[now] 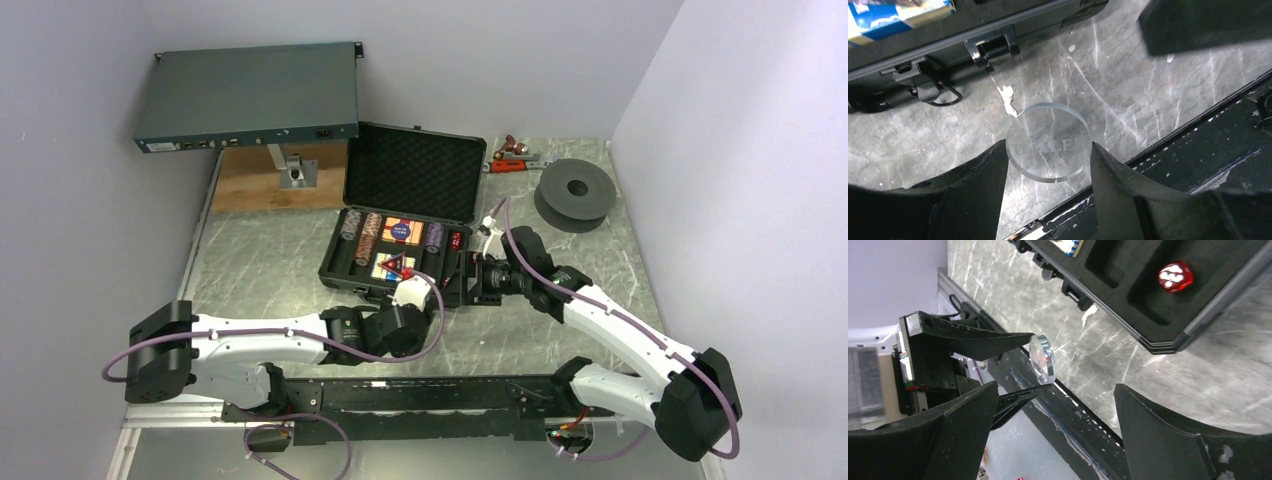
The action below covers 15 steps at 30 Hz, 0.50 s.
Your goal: Pack up texas hold em set
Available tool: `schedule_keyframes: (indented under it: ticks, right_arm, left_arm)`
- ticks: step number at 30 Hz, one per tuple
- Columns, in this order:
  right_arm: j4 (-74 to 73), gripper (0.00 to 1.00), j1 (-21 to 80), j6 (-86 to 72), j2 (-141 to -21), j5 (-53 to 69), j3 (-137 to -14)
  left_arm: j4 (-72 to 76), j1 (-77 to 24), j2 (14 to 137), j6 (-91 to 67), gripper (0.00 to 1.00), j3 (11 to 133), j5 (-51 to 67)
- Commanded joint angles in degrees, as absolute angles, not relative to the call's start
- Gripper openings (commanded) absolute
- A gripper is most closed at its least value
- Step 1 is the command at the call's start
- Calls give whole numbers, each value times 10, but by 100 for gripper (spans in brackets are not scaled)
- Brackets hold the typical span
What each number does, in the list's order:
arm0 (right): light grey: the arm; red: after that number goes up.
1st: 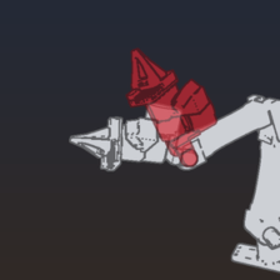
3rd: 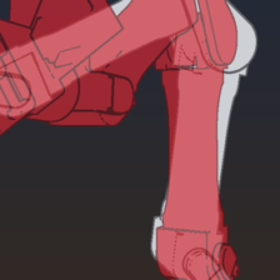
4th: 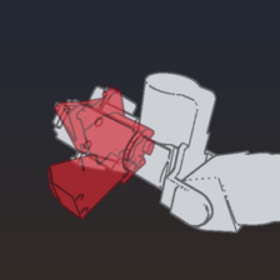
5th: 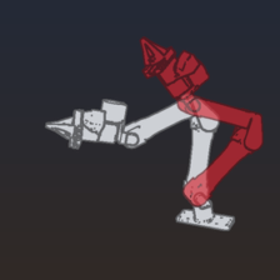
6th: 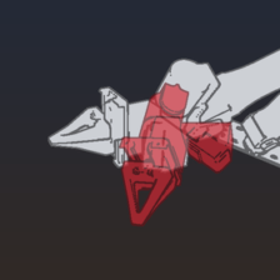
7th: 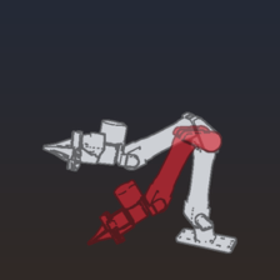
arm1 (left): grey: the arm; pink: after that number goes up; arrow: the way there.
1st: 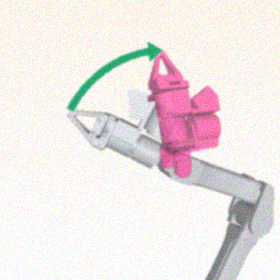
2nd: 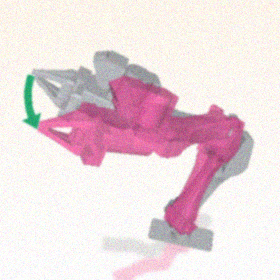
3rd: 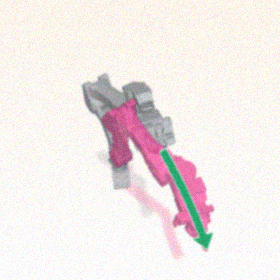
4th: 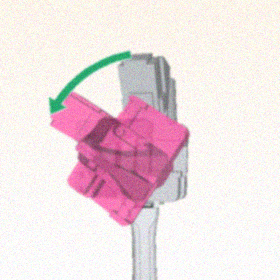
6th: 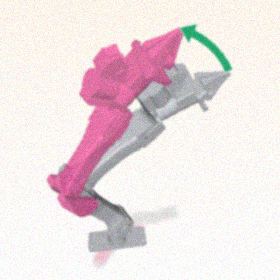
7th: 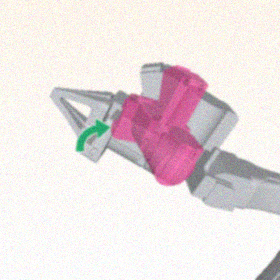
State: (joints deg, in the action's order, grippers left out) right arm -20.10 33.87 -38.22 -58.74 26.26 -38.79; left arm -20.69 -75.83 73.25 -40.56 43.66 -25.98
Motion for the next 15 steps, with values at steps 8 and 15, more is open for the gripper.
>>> schedule_keyframes:
  ticks: [8,15]
  right_arm:
    - [-121,78,384,-401,-642,351,-383]
    - [-114,70,395,-402,-660,347,-381]
  left_arm:
    - [-140,-767,717,-321,0,463,-277]
    - [-113,-779,701,-294,0,458,-267]
